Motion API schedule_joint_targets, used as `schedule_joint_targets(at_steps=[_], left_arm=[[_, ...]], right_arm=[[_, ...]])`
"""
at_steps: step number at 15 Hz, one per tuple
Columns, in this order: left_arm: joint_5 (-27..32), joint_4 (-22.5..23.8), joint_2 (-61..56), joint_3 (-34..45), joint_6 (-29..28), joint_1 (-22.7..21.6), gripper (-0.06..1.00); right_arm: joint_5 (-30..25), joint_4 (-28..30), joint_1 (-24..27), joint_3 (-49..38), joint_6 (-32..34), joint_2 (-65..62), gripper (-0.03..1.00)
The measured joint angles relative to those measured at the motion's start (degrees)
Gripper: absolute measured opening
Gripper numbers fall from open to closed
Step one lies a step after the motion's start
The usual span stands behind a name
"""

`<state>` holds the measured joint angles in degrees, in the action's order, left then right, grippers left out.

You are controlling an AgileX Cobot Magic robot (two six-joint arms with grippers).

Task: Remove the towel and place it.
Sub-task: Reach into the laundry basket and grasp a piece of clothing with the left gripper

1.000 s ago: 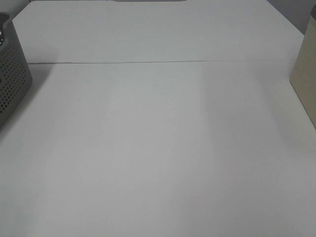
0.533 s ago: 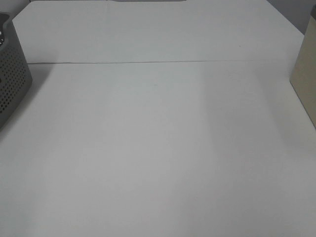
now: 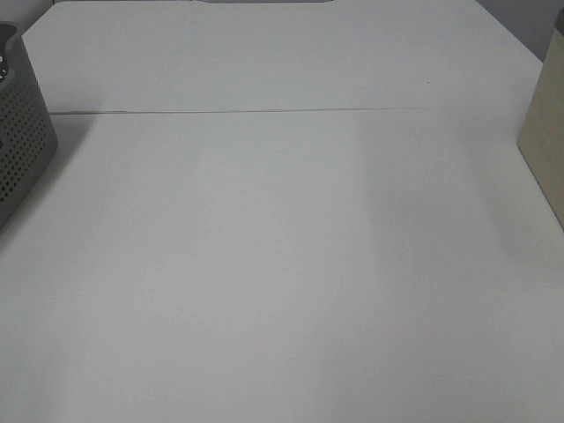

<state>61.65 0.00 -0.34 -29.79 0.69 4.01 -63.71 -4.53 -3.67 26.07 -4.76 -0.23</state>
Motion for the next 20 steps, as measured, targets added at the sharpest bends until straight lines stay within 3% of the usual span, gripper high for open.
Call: schedule_joint_targets(at_steps=[6, 9, 13, 15, 18, 20], left_arm=[[1.78, 0.4, 1.26, -1.6, 0.0, 0.0, 0.99], [7.79, 5.33, 15.53, -13.64, 3.21, 0.0, 0.99], [8.25, 11.23, 40.68, -33.23, 13.87, 0.0, 0.99], [8.25, 14.15, 51.17, -41.37, 16.56, 0.0, 0.99], [8.19, 16.62, 67.61, -52.71, 18.05, -6.07, 0.98], [8.14, 12.15, 75.57, -56.84, 22.06, -12.83, 0.98]], right_arm=[[0.0, 0.0, 0.0, 0.0, 0.0, 0.0, 0.66], [0.0, 0.0, 0.0, 0.0, 0.0, 0.0, 0.66], [0.0, 0.0, 0.0, 0.0, 0.0, 0.0, 0.66], [0.0, 0.0, 0.0, 0.0, 0.0, 0.0, 0.66], [0.0, 0.0, 0.0, 0.0, 0.0, 0.0, 0.66], [0.0, 0.0, 0.0, 0.0, 0.0, 0.0, 0.66]])
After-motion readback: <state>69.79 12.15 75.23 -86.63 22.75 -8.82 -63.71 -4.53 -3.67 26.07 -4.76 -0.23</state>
